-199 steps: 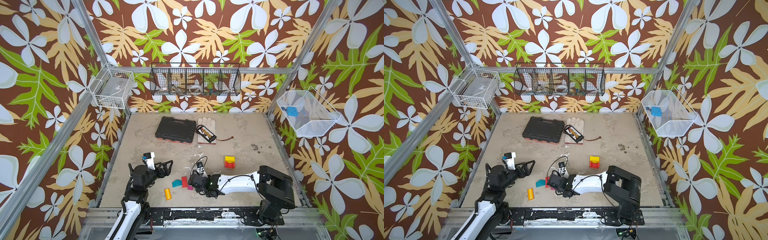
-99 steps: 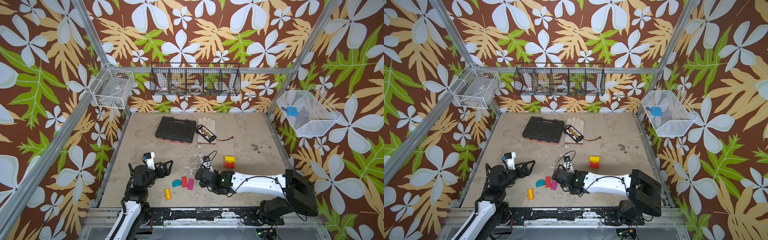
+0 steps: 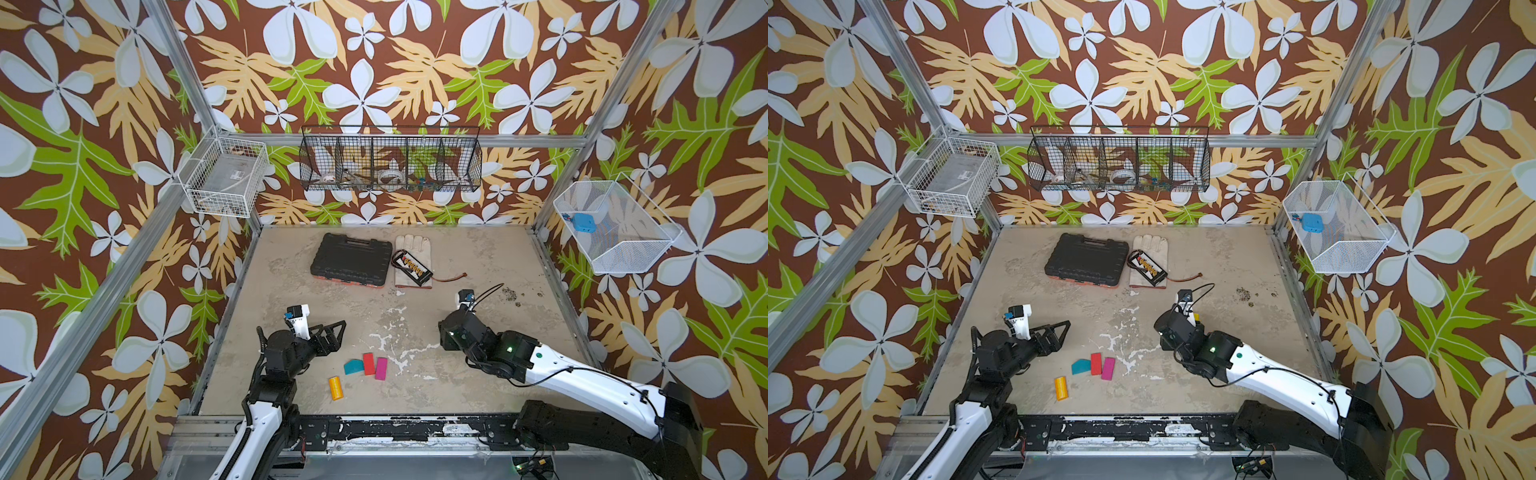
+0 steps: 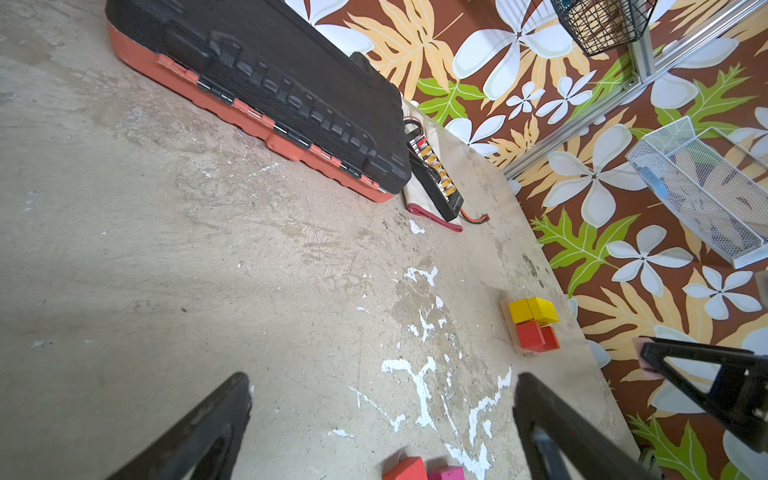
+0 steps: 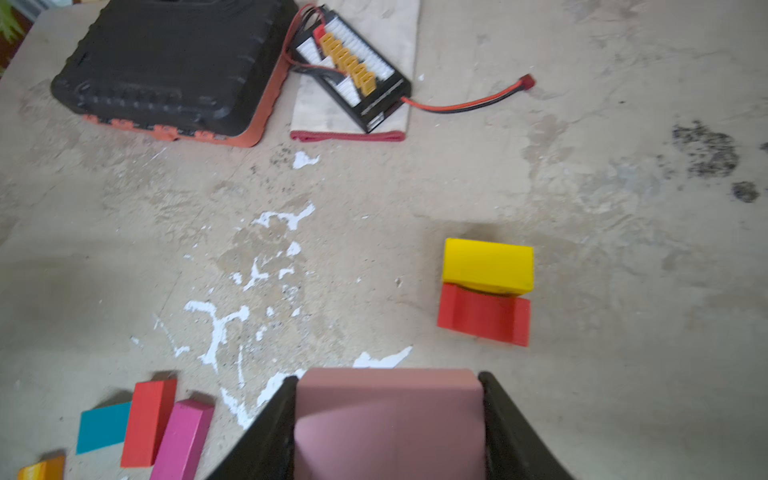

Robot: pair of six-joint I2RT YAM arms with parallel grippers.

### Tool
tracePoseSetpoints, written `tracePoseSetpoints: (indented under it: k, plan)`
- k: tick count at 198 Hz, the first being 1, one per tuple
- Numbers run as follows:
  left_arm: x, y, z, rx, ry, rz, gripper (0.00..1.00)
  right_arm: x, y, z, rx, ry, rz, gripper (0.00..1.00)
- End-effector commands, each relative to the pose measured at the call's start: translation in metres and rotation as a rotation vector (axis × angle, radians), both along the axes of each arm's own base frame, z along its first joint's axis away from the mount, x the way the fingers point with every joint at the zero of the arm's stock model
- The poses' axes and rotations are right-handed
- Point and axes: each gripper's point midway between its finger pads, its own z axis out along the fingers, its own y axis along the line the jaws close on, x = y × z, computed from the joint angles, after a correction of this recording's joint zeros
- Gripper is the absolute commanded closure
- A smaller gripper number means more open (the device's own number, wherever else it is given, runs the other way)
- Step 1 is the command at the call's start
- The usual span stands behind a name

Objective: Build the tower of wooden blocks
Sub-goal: 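Carry the pink block with the right gripper toward the tower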

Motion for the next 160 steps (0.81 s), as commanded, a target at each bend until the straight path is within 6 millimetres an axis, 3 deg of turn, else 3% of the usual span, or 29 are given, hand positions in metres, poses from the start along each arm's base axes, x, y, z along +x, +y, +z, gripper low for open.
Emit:
tracePoseSetpoints:
  k: [1,34,78,160]
  plan:
    - [0.001,0.000,0.004,-0.004,-0.016,-0.002,0.00,0.005,-0.026,-0.008,-0.066,0.022,-0.041,0.65]
    - [0.001,0.000,0.004,-0.005,-0.018,-0.001,0.00,0.015,-0.035,-0.036,0.005,0.098,-0.057,0.69]
    - [0.001,-0.001,0.004,-0.005,-0.018,-0.003,0.00,0.022,-0.038,-0.062,-0.056,0.157,-0.083,0.69]
    - [0.001,-0.001,0.005,-0.006,-0.020,-0.005,0.00,0.038,-0.046,-0.069,-0.047,0.169,-0.145,0.66]
